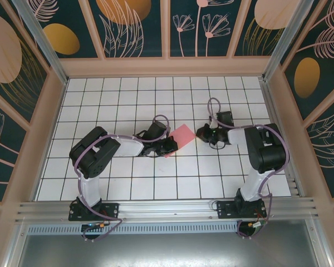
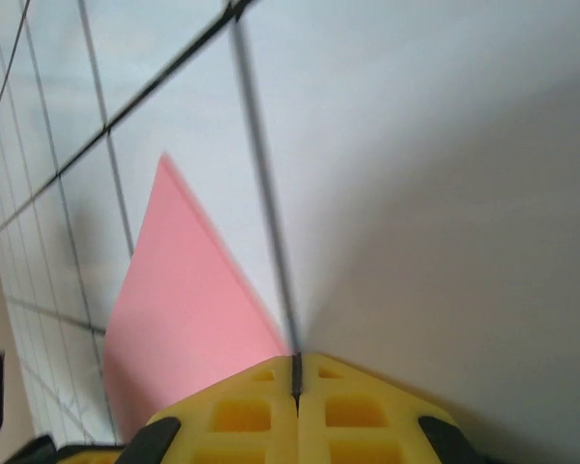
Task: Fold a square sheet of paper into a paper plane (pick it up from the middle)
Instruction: First fold in half a square sheet of paper at the center of the table.
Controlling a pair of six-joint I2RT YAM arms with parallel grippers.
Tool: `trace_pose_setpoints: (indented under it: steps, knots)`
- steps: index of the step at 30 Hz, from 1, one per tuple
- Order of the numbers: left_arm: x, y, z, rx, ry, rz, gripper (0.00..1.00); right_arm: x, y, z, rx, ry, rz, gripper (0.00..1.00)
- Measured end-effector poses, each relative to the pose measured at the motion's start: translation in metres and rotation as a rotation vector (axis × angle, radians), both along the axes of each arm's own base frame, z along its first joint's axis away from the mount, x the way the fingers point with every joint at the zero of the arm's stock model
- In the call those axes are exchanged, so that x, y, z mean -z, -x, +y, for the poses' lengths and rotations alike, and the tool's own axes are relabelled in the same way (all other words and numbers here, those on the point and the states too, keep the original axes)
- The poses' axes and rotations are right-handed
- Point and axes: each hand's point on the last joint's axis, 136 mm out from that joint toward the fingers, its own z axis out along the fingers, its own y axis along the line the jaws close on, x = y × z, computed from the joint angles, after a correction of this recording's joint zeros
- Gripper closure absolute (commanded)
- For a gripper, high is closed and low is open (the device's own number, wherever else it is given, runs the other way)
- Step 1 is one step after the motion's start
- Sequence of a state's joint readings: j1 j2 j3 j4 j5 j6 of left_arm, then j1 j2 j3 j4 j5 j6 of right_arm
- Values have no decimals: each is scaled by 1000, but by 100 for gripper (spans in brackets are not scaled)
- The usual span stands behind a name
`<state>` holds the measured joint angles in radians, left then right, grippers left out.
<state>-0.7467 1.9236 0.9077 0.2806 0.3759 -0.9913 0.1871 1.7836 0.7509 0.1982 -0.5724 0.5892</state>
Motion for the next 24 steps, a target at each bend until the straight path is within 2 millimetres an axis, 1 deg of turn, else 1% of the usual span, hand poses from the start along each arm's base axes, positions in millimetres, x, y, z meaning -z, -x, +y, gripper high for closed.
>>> trace_pose_setpoints:
  steps: [1, 3, 5, 7, 9, 11, 13, 15, 17, 21, 24]
  knots:
    - [0, 0, 1, 3, -5, -7, 100, 0, -5, -8, 23, 10, -2, 100]
    - [0, 0, 2, 17, -21, -26, 100, -1, -8, -17, 49, 24, -4, 100]
    - [-1, -1, 5, 45, -51, -52, 100, -5, -9, -20, 65, 43, -12, 100]
    - [-1, -2, 9, 77, -91, -82, 100, -17, -9, -18, 65, 50, -44, 100]
    - [-1, -5, 15, 105, -129, -109, 100, -33, -7, -9, 49, 48, -87, 100]
    - [-2, -8, 23, 129, -160, -130, 100, -50, -1, 10, 9, 35, -129, 100]
    - [-2, -9, 28, 151, -178, -142, 100, -57, 8, 32, -39, 19, -144, 100]
    - [-3, -10, 29, 169, -183, -149, 100, -55, 17, 51, -79, 5, -135, 100]
    - [-4, -10, 28, 180, -185, -153, 100, -47, 25, 65, -108, 0, -108, 100]
    - [-4, -9, 29, 186, -190, -153, 100, -22, 31, 77, -129, 10, -39, 100]
    - [-4, -9, 29, 186, -190, -151, 100, -10, 29, 82, -132, 18, -8, 100]
